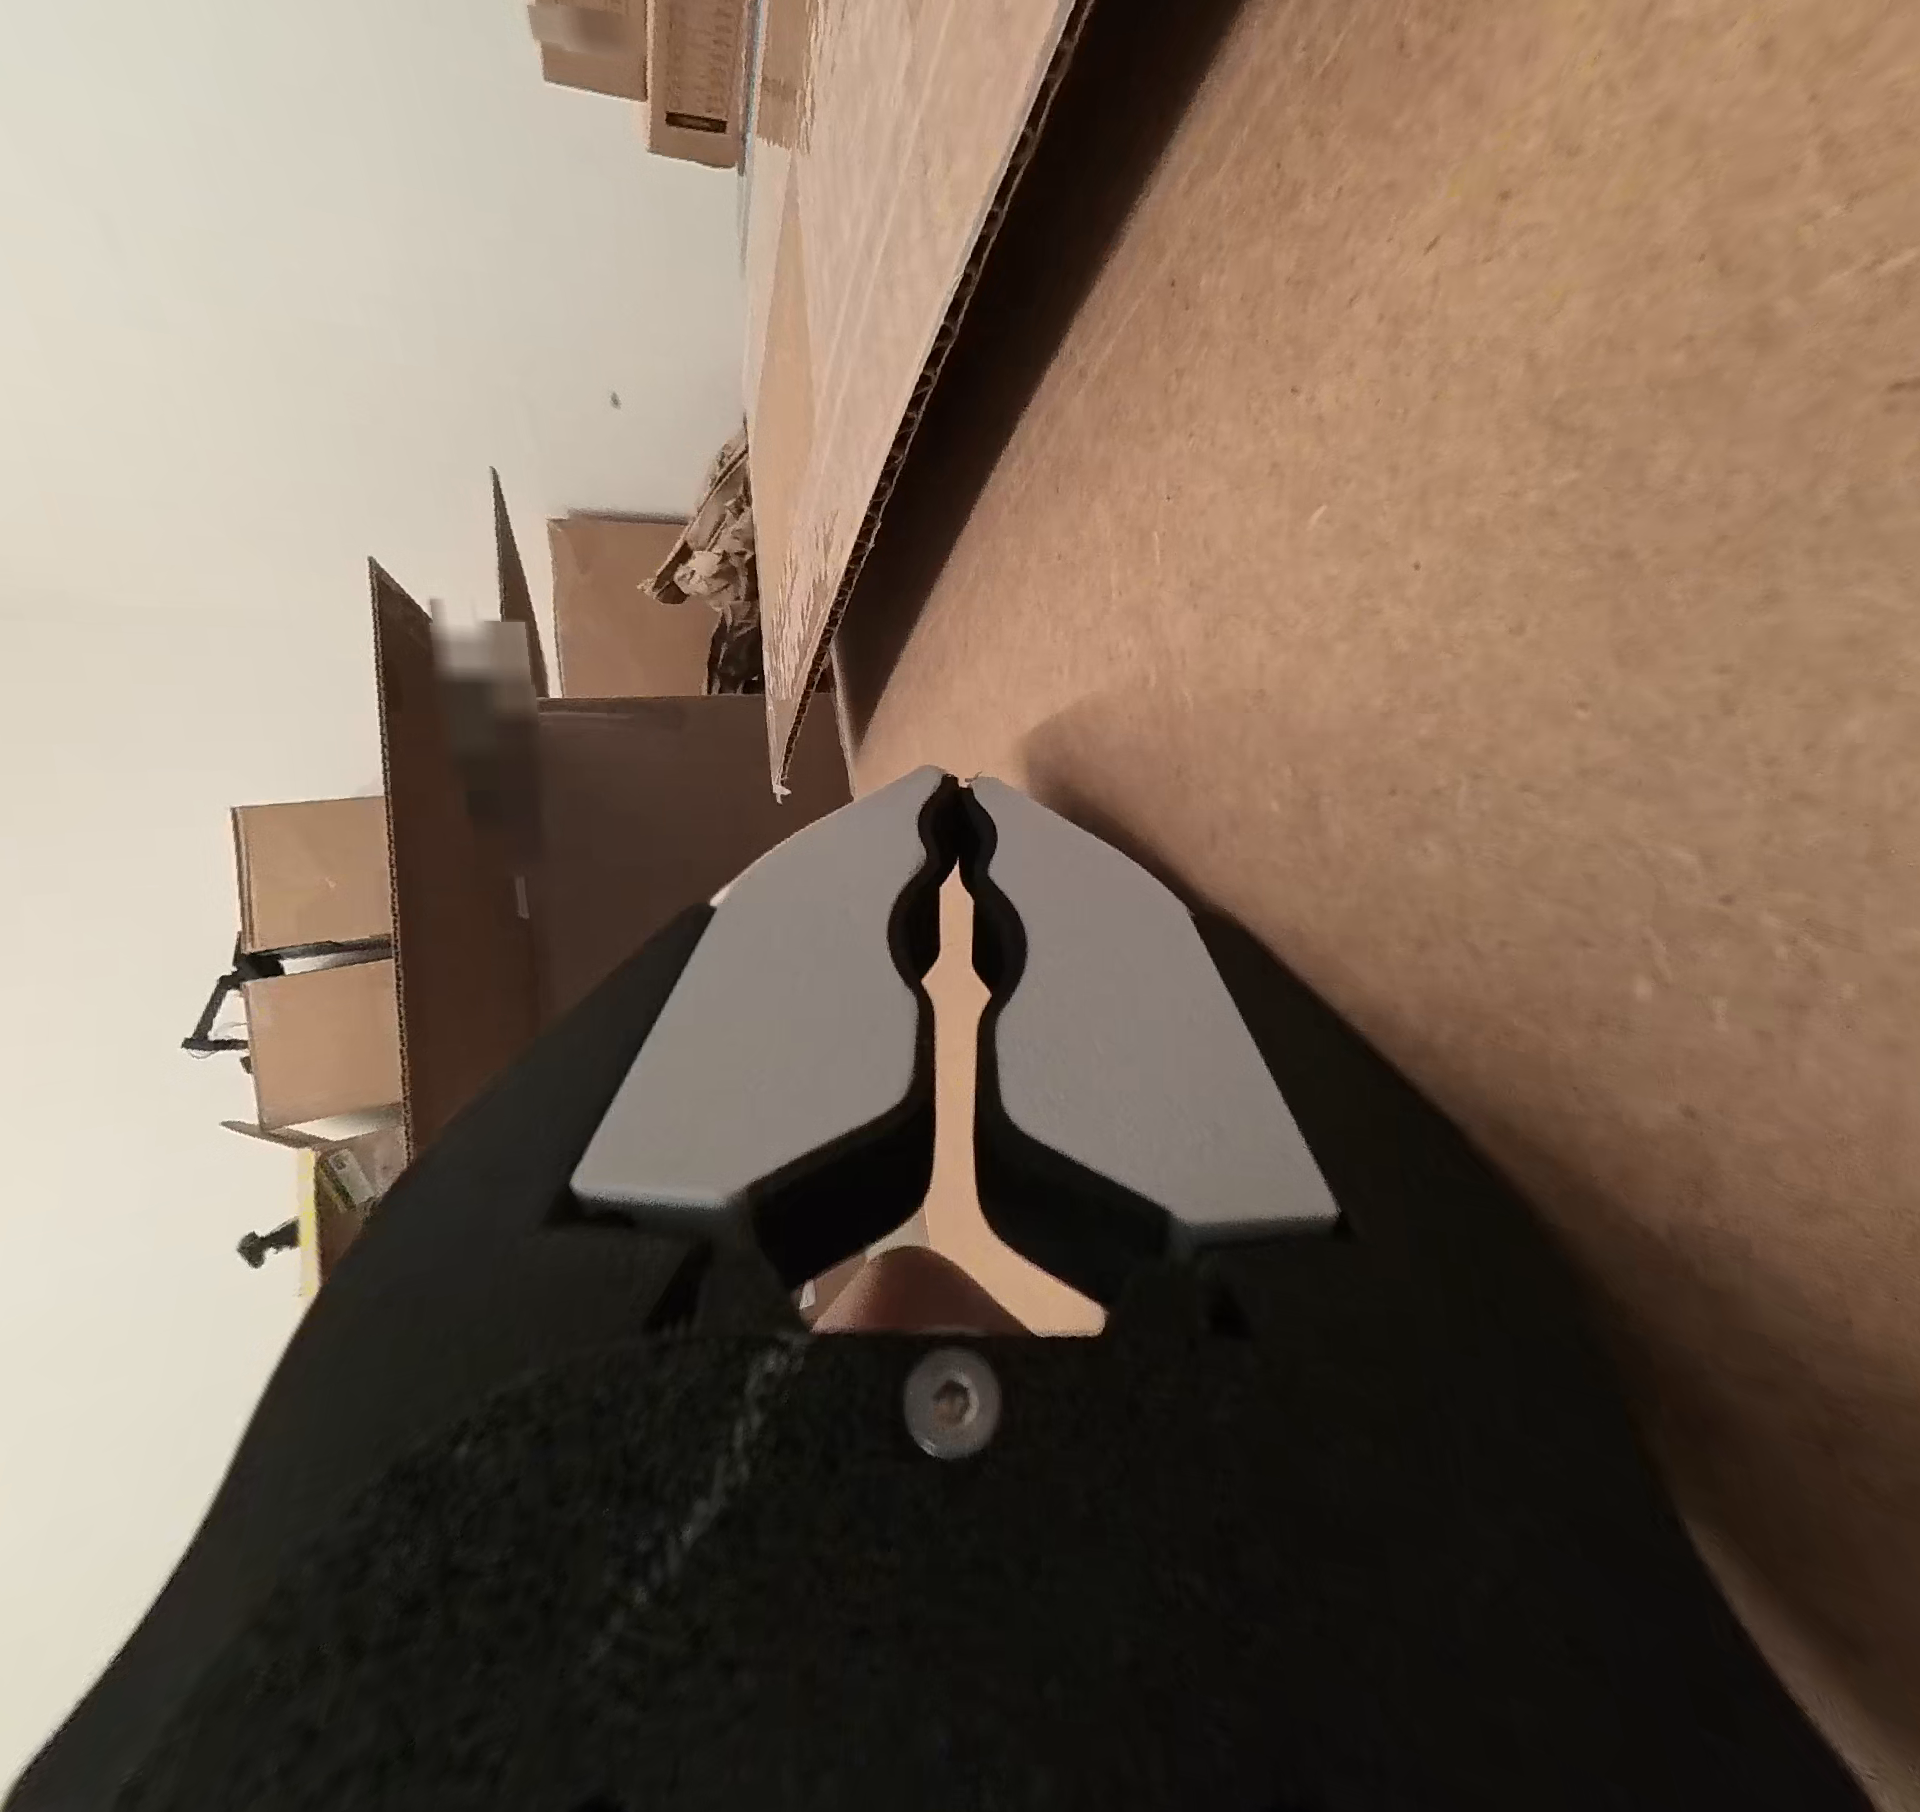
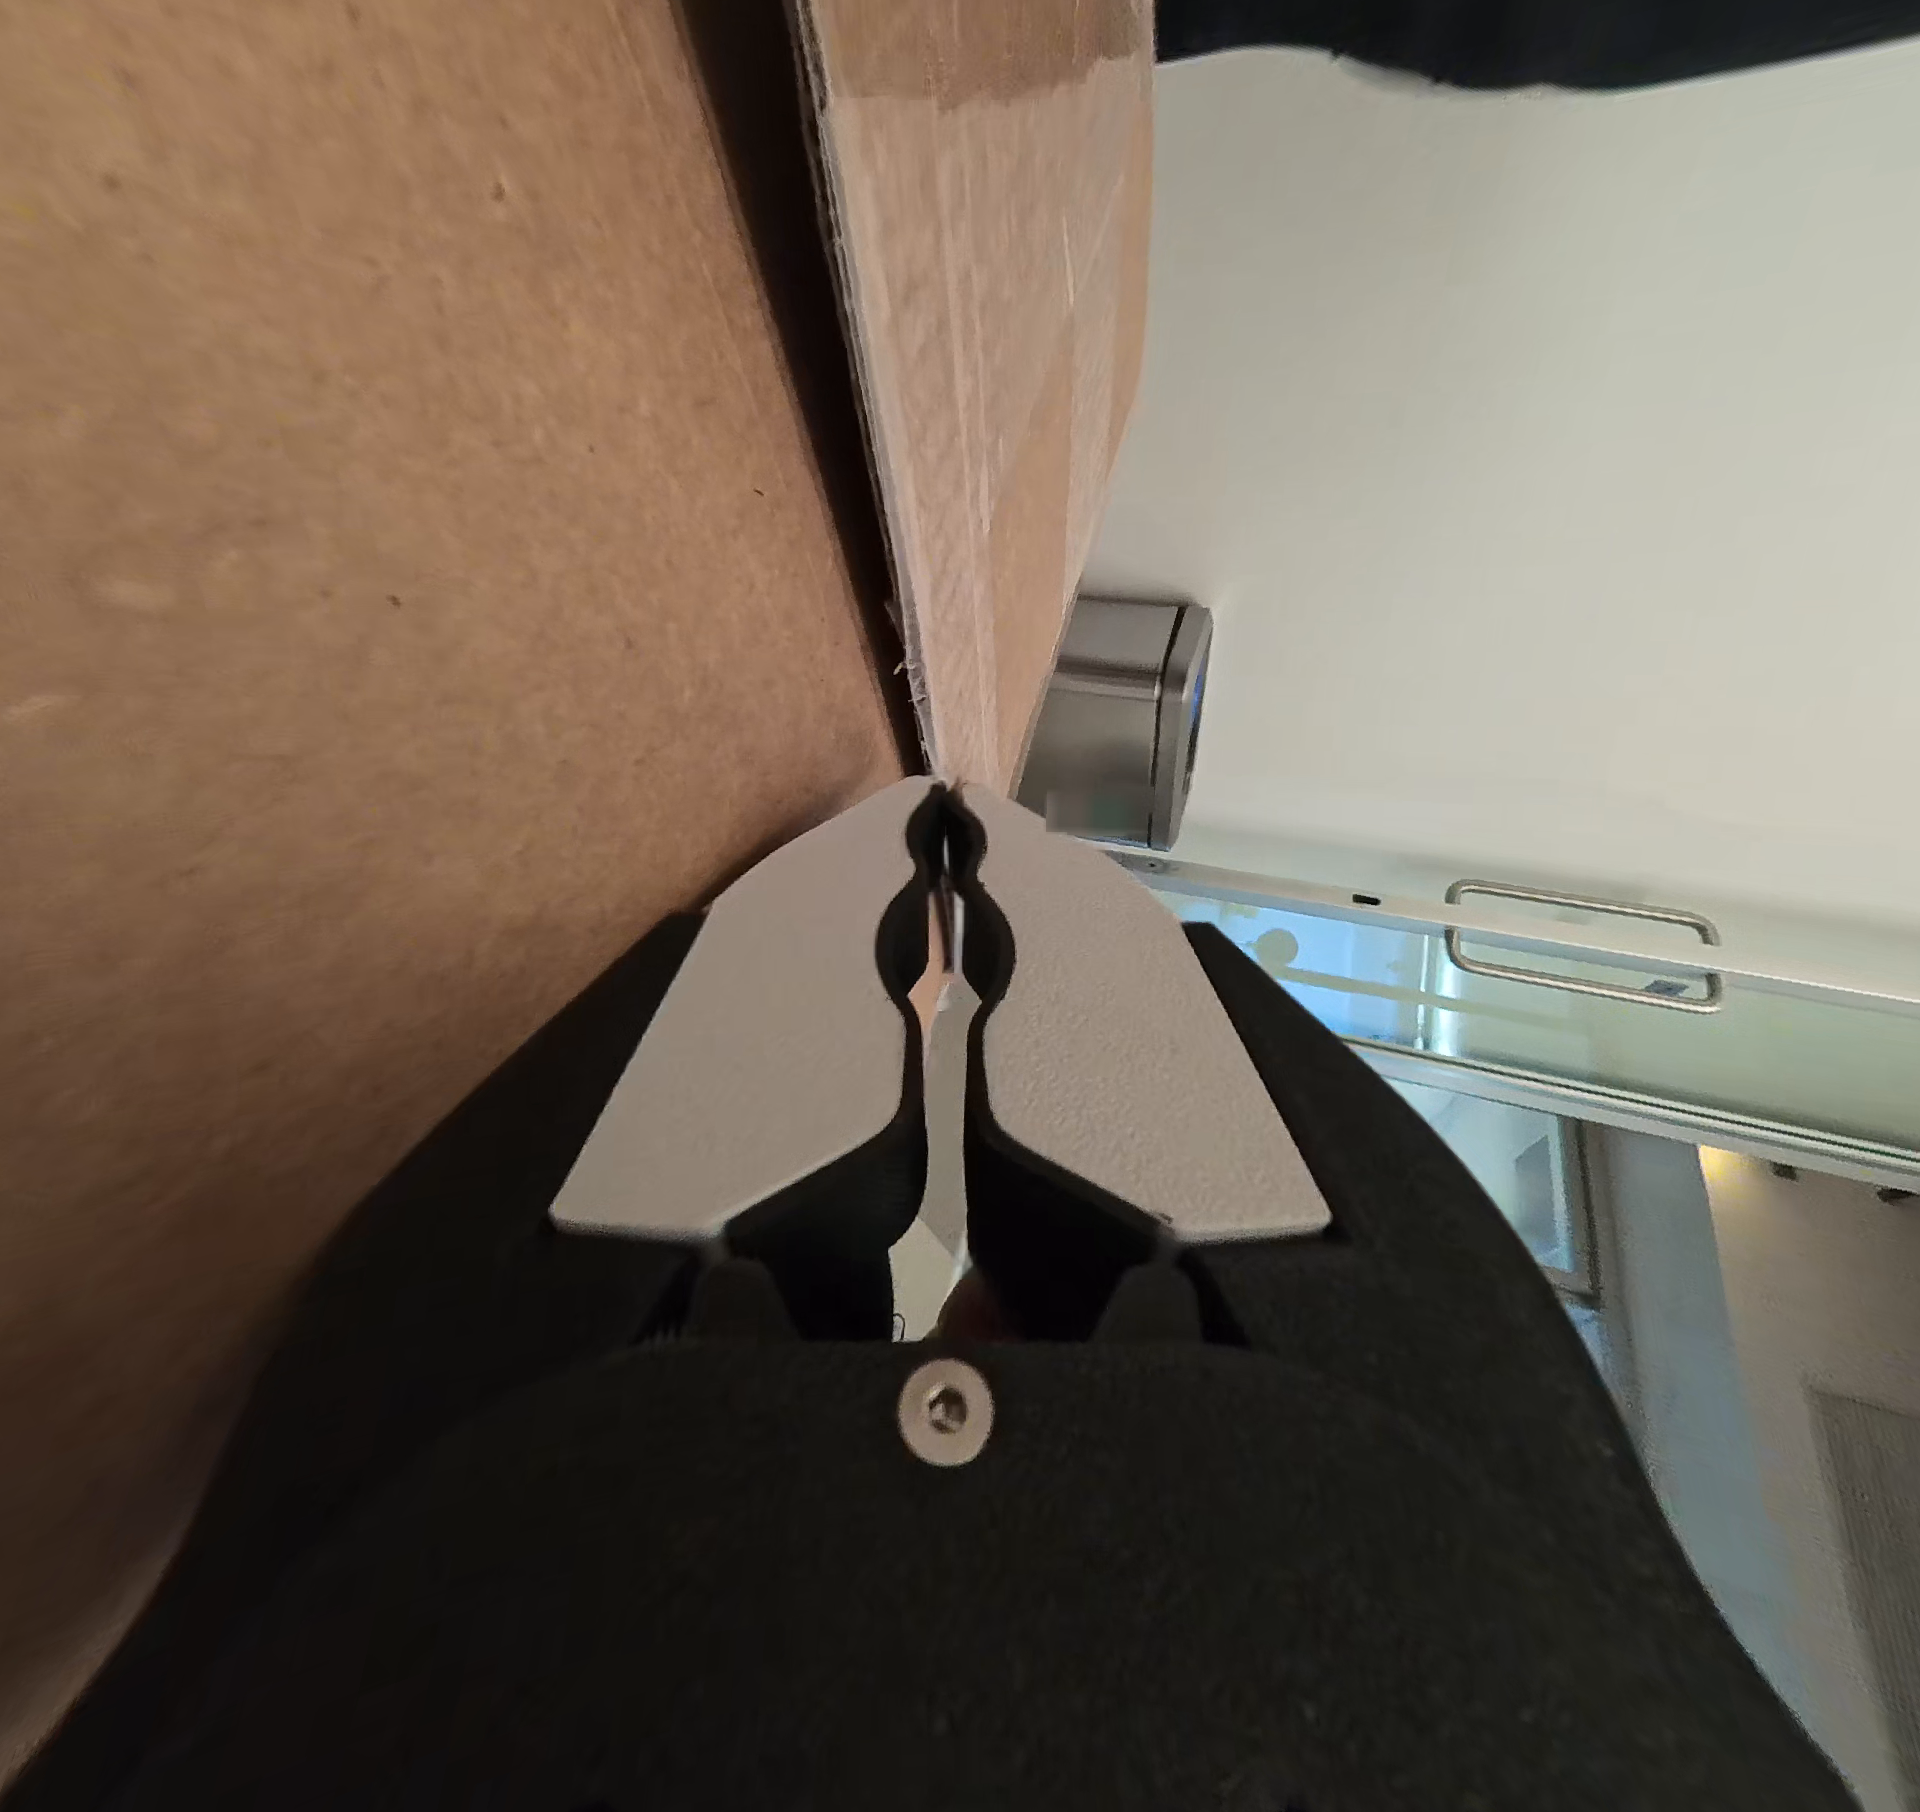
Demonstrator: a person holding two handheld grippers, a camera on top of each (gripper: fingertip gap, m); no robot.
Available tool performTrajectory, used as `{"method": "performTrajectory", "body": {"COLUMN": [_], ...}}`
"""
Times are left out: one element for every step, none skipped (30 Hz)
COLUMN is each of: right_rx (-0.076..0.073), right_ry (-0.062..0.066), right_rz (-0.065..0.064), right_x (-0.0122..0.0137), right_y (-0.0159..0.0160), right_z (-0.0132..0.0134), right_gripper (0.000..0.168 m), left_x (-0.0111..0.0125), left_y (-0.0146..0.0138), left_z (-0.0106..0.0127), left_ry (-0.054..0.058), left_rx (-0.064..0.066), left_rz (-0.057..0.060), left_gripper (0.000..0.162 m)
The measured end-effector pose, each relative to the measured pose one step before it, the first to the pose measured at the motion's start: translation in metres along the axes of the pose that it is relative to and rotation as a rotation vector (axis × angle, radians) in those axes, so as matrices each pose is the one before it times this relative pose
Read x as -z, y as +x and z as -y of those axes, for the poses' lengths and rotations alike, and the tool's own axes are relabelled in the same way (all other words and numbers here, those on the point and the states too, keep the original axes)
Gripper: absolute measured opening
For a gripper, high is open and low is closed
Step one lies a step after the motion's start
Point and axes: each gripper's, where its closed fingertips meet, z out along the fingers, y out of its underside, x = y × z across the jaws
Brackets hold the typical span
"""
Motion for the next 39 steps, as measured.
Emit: {"method": "performTrajectory", "body": {"right_rx": [0.0089,0.0173,0.027,0.0309,0.0281,0.0229,0.0162,0.0053,-0.011,-0.0361,-0.0666,-0.0878,-0.0935,-0.1,-0.1042,-0.1078,-0.1034,-0.087,-0.0807,-0.0693,-0.0643,-0.0658,-0.0596,-0.0515,-0.049,-0.025,0.0006,0.005,-0.0026,0.0049,0.0199,0.0204,0.0175,0.0235,0.0248,0.021,0.0117,0.0011,-0.0107], "right_ry": [-0.0004,-0.0009,-0.0002,-0.0002,-0.0023,-0.005,-0.0017,0.0021,-0.0013,0.0084,0.0235,0.0319,0.039,0.0482,0.0425,0.0392,0.045,0.0437,0.0342,0.0202,0.0184,0.0217,0.0285,0.0365,0.0386,0.0437,0.0517,0.0527,0.0506,0.0491,0.0443,0.0287,0.0124,0.0098,0.0122,0.0185,0.0263,0.0324,0.034], "right_rz": [-0.0207,-0.0209,-0.0181,-0.0098,0.0091,0.0269,0.0465,0.0338,0.0069,0.0116,0.0206,0.031,0.0474,0.054,0.0539,0.0753,0.081,0.0601,0.0481,0.0499,0.0385,0.03,0.0326,0.045,0.0545,0.077,0.0817,0.0584,0.0435,0.0766,0.116,0.1039,0.0786,0.0767,0.0698,0.0609,0.0534,0.0492,0.0403], "right_x": [0.00096,0.00099,0.00093,0.00056,-0.00026,-0.00084,-0.00133,-0.00208,-0.00153,0.00121,0.00618,0.01136,0.01625,0.0216,0.02653,0.03124,0.0354,0.0373,0.03654,0.03413,0.03148,0.02876,0.02571,0.02316,0.02109,0.0195,0.01824,0.01612,0.01397,0.01236,0.01209,0.01141,0.01128,0.01195,0.01253,0.0129,0.01244,0.01125,0.00979], "right_y": [0.00172,0.00196,0.00192,0.00127,-0.00033,-0.00182,-0.00341,-0.00131,0.00416,0.00804,0.01281,0.01623,0.01667,0.01774,0.0184,0.01513,0.01249,0.01173,0.00957,0.00618,0.00501,0.00426,0.00287,0.00026,-0.00204,-0.00585,-0.00752,-0.00518,-0.00352,-0.00818,-0.01414,-0.0137,-0.01164,-0.01266,-0.01329,-0.01368,-0.0139,-0.01431,-0.01401], "right_z": [0.00039,0.00057,0.00122,0.00135,0.00099,0.00038,-0.00001,-0.00112,-0.00292,-0.00251,-0.00172,-0.00131,-0.00025,0.00165,0.00315,0.00621,0.01042,0.01395,0.0156,0.01525,0.01573,0.01595,0.01663,0.01805,0.0195,0.02135,0.02369,0.02518,0.02577,0.02565,0.02528,0.02416,0.02253,0.02145,0.02017,0.01891,0.01752,0.01573,0.01413], "right_gripper": [0.0,0.0,0.0,0.0,0.0,0.0,0.0,0.0,0.0,0.0,0.0,0.0,0.0,0.0,0.0,0.0,0.0,0.0,0.0,0.0,0.0,0.0,0.0,0.0,0.0,0.0,0.0,0.0,0.0,0.0,0.003,0.007,0.008,0.012,0.015,0.017,0.019,0.024,0.029], "left_x": [0.00034,0.00035,0.00032,-0.00003,-0.00032,-0.00071,-0.00047,0.00021,0.00201,0.00558,0.01086,0.01628,0.02215,0.02836,0.03311,0.03645,0.03855,0.03893,0.03761,0.03552,0.03404,0.03224,0.03031,0.02903,0.02841,0.02794,0.02734,0.02655,0.02564,0.02475,0.02436,0.02445,0.02451,0.02458,0.02451,0.02411,0.02327,0.02198,0.02006], "left_y": [-0.00049,-0.00058,-0.0003,0.00029,0.00097,0.00158,0.00084,0.00027,0.00079,-0.00348,-0.0079,-0.01102,-0.01474,-0.0161,-0.01578,-0.01101,-0.00645,-0.00457,-0.00226,-0.00161,-0.00244,-0.00156,-0.00192,-0.00155,-0.00052,-0.00121,-0.00037,0.00174,0.00208,0.00245,0.0037,0.00441,0.00589,0.00889,0.01053,0.01283,0.01444,0.01481,0.01362], "left_z": [0.00002,0.00045,0.00049,0.00051,0.00012,-0.00008,0.00034,0.00029,-0.00067,0.00084,0.00286,0.00466,0.0076,0.01054,0.01285,0.01556,0.01741,0.01797,0.01751,0.01593,0.0159,0.01615,0.01579,0.01706,0.01925,0.02144,0.02369,0.02499,0.02477,0.0231,0.021,0.01874,0.01663,0.01529,0.01401,0.013,0.01171,0.01053,0.00806], "left_ry": [-0.0046,-0.0025,-0.0029,-0.0028,-0.0062,-0.0066,-0.0019,0.0035,0.0014,0.0142,0.0262,0.0277,0.032,0.0303,0.0231,0.0242,0.0238,0.0205,0.0154,0.0048,0.0087,0.0171,0.0157,0.0239,0.0333,0.0379,0.0459,0.0526,0.0519,0.0452,0.043,0.0405,0.0402,0.0452,0.0474,0.0518,0.0516,0.0497,0.0353], "left_rx": [-0.0049,-0.0095,-0.0122,-0.0113,-0.0086,-0.0072,-0.0057,-0.007,0.0081,0.0495,0.0845,0.1035,0.113,0.1101,0.1029,0.0889,0.0771,0.0609,0.0373,0.0167,0.0078,0.0063,0.0161,0.0306,0.0407,0.0395,0.0341,0.024,0.0157,0.0116,0.0134,0.0237,0.0354,0.0399,0.0454,0.0447,0.0386,0.0241,0.0128], "left_rz": [0.0076,0.0064,0.0034,-0.0027,-0.0113,-0.021,-0.0214,-0.0163,-0.0348,-0.0369,-0.0456,-0.055,-0.048,-0.0482,-0.0457,-0.0632,-0.0686,-0.0451,-0.0289,-0.0123,0.0048,-0.0012,0.0012,-0.0033,-0.0087,0.0055,0.0118,0.0075,0.0178,0.0229,0.0195,0.0173,0.0111,-0.0061,-0.016,-0.0278,-0.0365,-0.0368,-0.0275], "left_gripper": [0.0,0.0,0.0,0.0,0.0,0.0,0.0,0.0,0.0,0.0,0.0,0.0,0.0,0.0,0.0,0.0,0.0,0.0,0.0,0.0,0.0,0.0,0.0,0.0,0.0,0.0,0.0,0.0,0.0,0.0,0.0,0.0,0.0,0.0,0.0,0.0,0.0,0.008,0.013]}}
